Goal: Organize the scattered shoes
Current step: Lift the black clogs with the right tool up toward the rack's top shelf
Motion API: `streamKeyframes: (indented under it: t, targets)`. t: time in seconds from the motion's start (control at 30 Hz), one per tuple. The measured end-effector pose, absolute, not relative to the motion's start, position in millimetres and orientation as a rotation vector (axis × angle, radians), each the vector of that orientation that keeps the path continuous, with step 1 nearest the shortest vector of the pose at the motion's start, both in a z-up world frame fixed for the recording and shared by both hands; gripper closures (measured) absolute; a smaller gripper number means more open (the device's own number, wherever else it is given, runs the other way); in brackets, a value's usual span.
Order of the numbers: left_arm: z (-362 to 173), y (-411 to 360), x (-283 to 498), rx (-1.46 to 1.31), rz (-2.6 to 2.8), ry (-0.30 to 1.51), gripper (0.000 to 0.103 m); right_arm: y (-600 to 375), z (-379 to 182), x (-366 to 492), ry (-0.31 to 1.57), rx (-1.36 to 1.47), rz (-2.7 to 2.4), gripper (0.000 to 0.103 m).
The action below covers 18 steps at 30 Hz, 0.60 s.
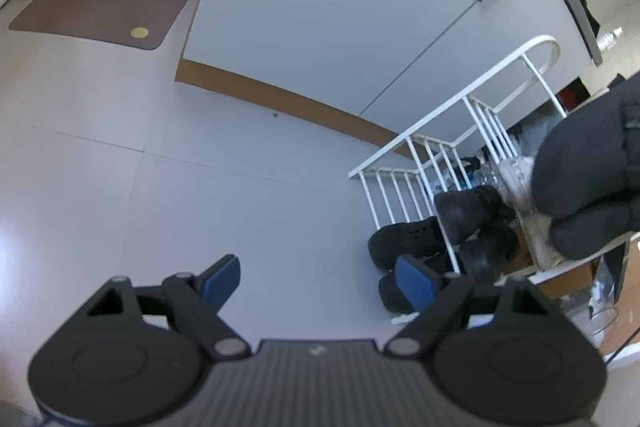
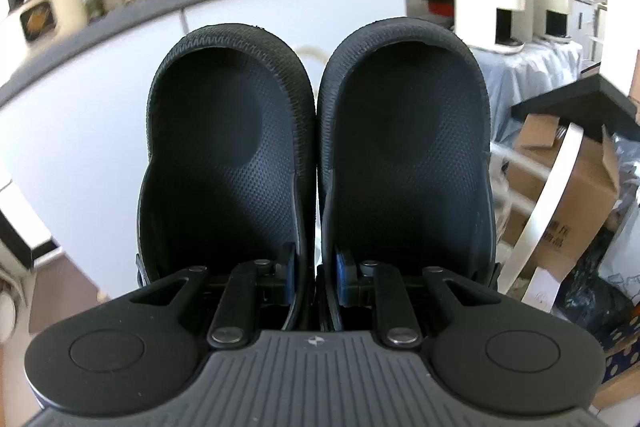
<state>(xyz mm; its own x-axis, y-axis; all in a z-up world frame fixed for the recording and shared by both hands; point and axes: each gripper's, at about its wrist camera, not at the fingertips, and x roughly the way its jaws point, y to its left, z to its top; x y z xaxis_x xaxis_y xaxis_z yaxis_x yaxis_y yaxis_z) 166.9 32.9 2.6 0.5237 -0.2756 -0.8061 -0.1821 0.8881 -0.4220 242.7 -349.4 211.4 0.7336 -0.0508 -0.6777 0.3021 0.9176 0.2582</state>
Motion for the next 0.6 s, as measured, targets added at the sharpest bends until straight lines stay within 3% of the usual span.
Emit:
streamKeyframes:
  t: [0.6]
  targets:
    - [-2, 9, 197, -0.592, -0.073, 1.002, 0.016, -498, 237, 333, 0.718, 0.581, -0.408, 0.082]
